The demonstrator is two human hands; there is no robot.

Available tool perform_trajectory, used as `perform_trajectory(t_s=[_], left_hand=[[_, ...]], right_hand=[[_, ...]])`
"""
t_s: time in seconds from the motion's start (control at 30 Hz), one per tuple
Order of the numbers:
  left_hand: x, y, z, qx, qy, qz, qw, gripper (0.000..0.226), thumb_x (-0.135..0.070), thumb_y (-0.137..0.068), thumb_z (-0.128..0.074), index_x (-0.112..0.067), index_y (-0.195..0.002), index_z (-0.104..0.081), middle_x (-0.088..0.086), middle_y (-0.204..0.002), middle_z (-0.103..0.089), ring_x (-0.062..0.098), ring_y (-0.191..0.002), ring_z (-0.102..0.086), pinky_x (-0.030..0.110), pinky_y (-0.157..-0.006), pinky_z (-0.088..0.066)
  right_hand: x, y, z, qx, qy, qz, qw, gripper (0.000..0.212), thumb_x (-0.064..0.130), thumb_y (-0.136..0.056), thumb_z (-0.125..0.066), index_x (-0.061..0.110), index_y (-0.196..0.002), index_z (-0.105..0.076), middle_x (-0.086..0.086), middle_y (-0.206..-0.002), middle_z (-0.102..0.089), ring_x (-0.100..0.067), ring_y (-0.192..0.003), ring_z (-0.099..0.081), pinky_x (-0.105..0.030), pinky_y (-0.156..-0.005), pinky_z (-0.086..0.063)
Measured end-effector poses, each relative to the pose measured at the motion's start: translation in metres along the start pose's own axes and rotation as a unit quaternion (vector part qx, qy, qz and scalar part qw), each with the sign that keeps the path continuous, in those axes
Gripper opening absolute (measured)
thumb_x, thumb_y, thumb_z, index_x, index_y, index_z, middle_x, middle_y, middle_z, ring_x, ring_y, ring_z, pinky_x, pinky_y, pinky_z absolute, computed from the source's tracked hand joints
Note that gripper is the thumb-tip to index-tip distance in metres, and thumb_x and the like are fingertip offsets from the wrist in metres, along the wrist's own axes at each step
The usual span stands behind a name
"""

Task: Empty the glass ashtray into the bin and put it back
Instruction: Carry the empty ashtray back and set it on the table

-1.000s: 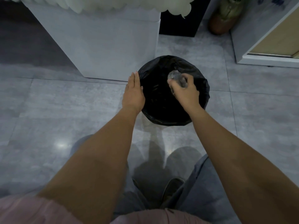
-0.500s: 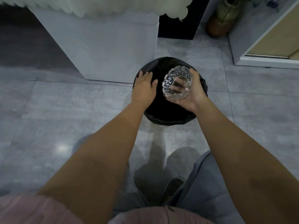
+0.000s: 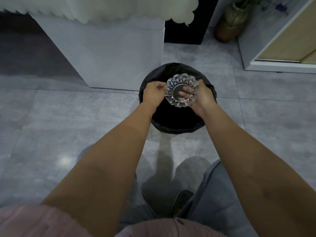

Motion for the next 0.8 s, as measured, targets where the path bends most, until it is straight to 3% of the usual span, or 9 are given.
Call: perform_trajectory(t_s=[0.13, 0.17, 0.23, 0.3, 0.4, 0.47, 0.53, 0.67, 0.8], left_hand=[[-0.002, 0.004, -0.009, 0.018, 0.119, 0.044, 0.992, 0.024, -0.013, -0.093, -0.06, -0.006, -0.114, -0.069, 0.012, -0.111, -0.073, 0.028, -0.1, -0.071, 0.042, -0.08, -0.062], [-0.002, 0.003, -0.011, 0.022, 0.137, 0.046, 0.989, 0.022, -0.011, -0.095, -0.058, -0.006, -0.114, -0.068, 0.013, -0.112, -0.072, 0.028, -0.098, -0.071, 0.039, -0.076, -0.063], [-0.005, 0.003, -0.013, 0.024, 0.156, 0.051, 0.986, 0.022, -0.009, -0.096, -0.057, -0.005, -0.115, -0.068, 0.014, -0.114, -0.072, 0.027, -0.097, -0.071, 0.035, -0.071, -0.063], [-0.005, 0.002, -0.015, 0.028, 0.167, 0.058, 0.984, 0.025, -0.01, -0.097, -0.056, -0.005, -0.118, -0.067, 0.015, -0.116, -0.071, 0.029, -0.102, -0.071, 0.034, -0.069, -0.063], [-0.01, 0.004, -0.015, 0.028, 0.183, 0.068, 0.98, 0.027, -0.013, -0.097, -0.055, -0.005, -0.121, -0.066, 0.015, -0.117, -0.071, 0.031, -0.106, -0.07, 0.036, -0.072, -0.063], [-0.018, 0.01, -0.011, 0.024, 0.192, 0.074, 0.978, 0.027, -0.014, -0.098, -0.054, -0.005, -0.12, -0.067, 0.016, -0.114, -0.072, 0.03, -0.102, -0.071, 0.038, -0.076, -0.062], [-0.031, 0.02, -0.003, 0.019, 0.191, 0.088, 0.977, 0.027, -0.014, -0.098, -0.052, -0.005, -0.119, -0.067, 0.016, -0.111, -0.073, 0.03, -0.098, -0.071, 0.039, -0.079, -0.062], [-0.069, 0.049, 0.019, 0.009, 0.19, 0.125, 0.974, 0.03, -0.016, -0.095, -0.054, -0.006, -0.12, -0.067, 0.016, -0.11, -0.073, 0.031, -0.1, -0.071, 0.04, -0.082, -0.061], [-0.127, 0.088, 0.045, 0.008, 0.195, 0.145, 0.97, 0.031, -0.021, -0.095, -0.05, -0.006, -0.116, -0.068, 0.015, -0.109, -0.073, 0.031, -0.101, -0.07, 0.041, -0.087, -0.059]], right_hand=[[0.0, -0.015, 0.007, -0.045, 0.036, 0.025, 0.998, 0.043, 0.037, -0.108, -0.031, 0.01, -0.129, -0.057, -0.01, -0.112, -0.068, -0.024, -0.084, -0.069, -0.049, -0.09, -0.06], [0.0, -0.016, 0.008, -0.05, 0.049, 0.03, 0.997, 0.043, 0.037, -0.107, -0.032, 0.012, -0.131, -0.058, -0.01, -0.119, -0.067, -0.023, -0.086, -0.069, -0.044, -0.084, -0.063], [0.005, -0.015, 0.007, -0.047, 0.093, 0.049, 0.993, 0.044, 0.04, -0.105, -0.032, 0.017, -0.135, -0.056, -0.009, -0.134, -0.063, -0.021, -0.093, -0.07, -0.027, -0.057, -0.061], [0.01, -0.015, 0.005, -0.043, 0.134, 0.076, 0.987, 0.048, 0.041, -0.104, -0.032, 0.022, -0.146, -0.047, -0.005, -0.142, -0.056, -0.019, -0.097, -0.069, -0.021, -0.049, -0.053], [0.02, -0.009, 0.001, -0.036, 0.153, 0.09, 0.983, 0.05, 0.041, -0.105, -0.034, 0.021, -0.15, -0.044, -0.005, -0.14, -0.056, -0.019, -0.101, -0.068, -0.027, -0.062, -0.059], [0.024, -0.003, -0.001, -0.032, 0.185, 0.076, 0.979, 0.049, 0.041, -0.101, -0.038, 0.02, -0.141, -0.056, -0.003, -0.132, -0.066, -0.019, -0.103, -0.071, -0.039, -0.088, -0.061], [0.035, 0.012, -0.004, -0.032, 0.223, 0.068, 0.972, 0.044, 0.039, -0.099, -0.041, 0.02, -0.131, -0.066, -0.001, -0.123, -0.074, -0.02, -0.108, -0.072, -0.044, -0.1, -0.057], [0.057, 0.05, -0.015, -0.02, 0.25, 0.035, 0.967, 0.051, 0.046, -0.098, -0.038, 0.02, -0.134, -0.062, -0.003, -0.127, -0.072, -0.021, -0.114, -0.069, -0.043, -0.101, -0.056], [0.094, 0.084, -0.025, -0.013, 0.284, 0.038, 0.958, 0.057, 0.055, -0.088, -0.04, 0.02, -0.129, -0.059, -0.006, -0.121, -0.071, -0.024, -0.108, -0.069, -0.048, -0.098, -0.057]])
Point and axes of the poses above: each hand's wrist, its own y-axis away from the middle knuckle, its own z-axis out of the back of the hand, x = y × z, the point moved 8 cm from there along -y, towards the middle knuckle
